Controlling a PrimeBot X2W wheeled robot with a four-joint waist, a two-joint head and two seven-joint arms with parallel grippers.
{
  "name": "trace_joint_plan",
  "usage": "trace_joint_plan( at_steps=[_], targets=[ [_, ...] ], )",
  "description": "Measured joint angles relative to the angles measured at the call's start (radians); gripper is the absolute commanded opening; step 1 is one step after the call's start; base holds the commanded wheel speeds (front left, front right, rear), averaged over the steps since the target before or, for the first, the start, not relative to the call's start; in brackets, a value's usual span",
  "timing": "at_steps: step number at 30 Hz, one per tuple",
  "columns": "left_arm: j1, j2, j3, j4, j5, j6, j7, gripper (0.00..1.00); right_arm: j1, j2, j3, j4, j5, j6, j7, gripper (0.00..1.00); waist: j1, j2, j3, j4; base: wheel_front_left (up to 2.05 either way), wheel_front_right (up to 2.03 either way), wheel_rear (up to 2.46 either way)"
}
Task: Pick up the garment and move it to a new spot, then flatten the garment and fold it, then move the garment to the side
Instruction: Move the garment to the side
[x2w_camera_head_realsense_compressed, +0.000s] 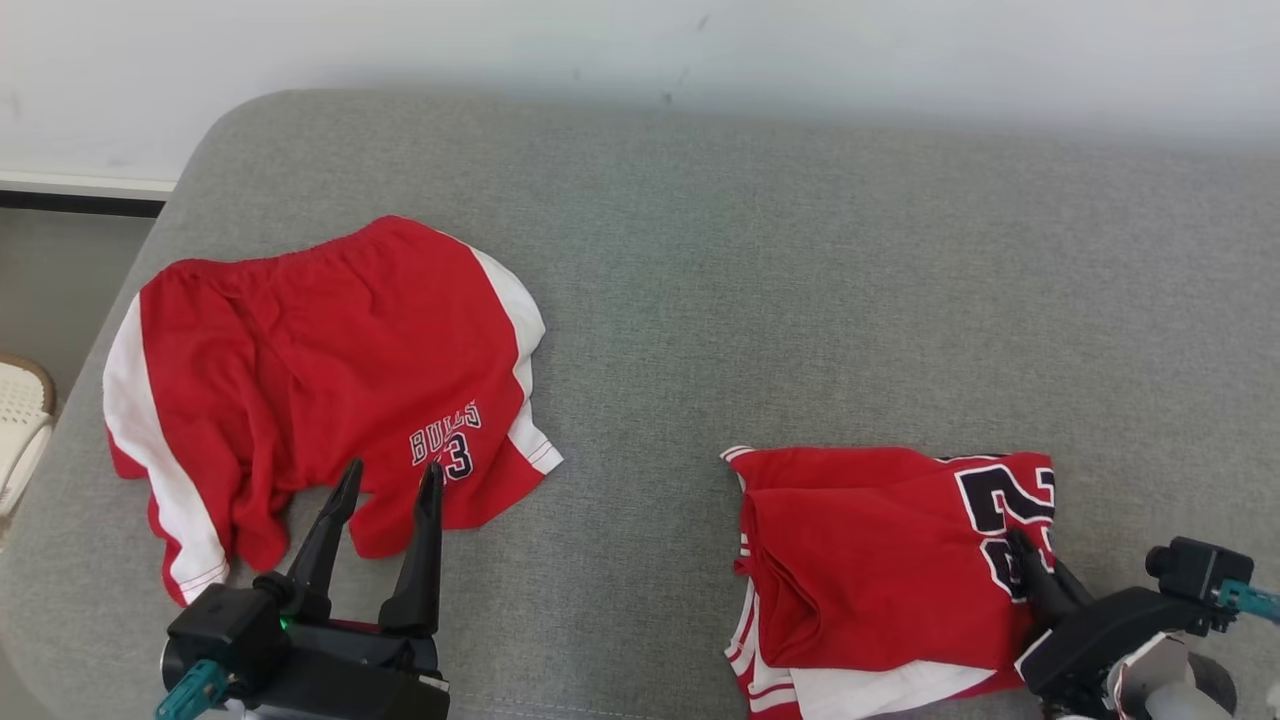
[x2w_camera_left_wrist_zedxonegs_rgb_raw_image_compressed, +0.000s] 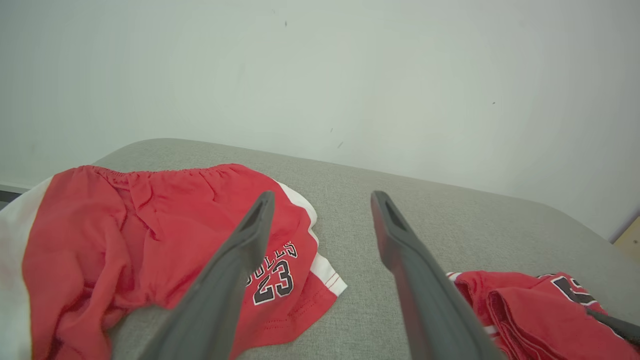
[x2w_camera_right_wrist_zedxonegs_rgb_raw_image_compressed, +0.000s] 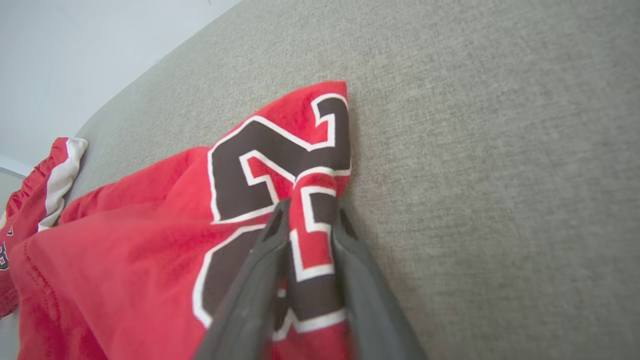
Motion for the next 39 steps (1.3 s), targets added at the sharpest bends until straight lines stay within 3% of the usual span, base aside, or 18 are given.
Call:
trace_joint_plan(
  at_steps=[9, 18, 39],
  targets=[
    [0.012, -0.006, 0.011, -0.007, 0.007, -0.017, 0.0, 1.0, -0.107, -0.007, 0.009, -0.017, -0.045, 0.027, -0.029, 0.0, 0.0, 0.0001, 0.002, -0.052, 0.0, 0.0, 0.0],
    [0.019, -0.006, 0.008, -0.04, 0.018, -0.034, 0.0, 1.0, -0.276, -0.093, -0.021, -0.012, -0.066, 0.043, -0.028, 0.0, 0.0, 0.0, 0.028, -0.109, 0.0, 0.0, 0.0],
    [-0.085, 0.034, -0.003, -0.13, 0.047, -0.053, -0.003, 1.0, -0.638, -0.235, -0.133, 0.09, -0.041, 0.056, -0.004, 0.0, 0.0002, 0.0001, 0.285, -0.165, 0.0, 0.0, 0.0]
  ],
)
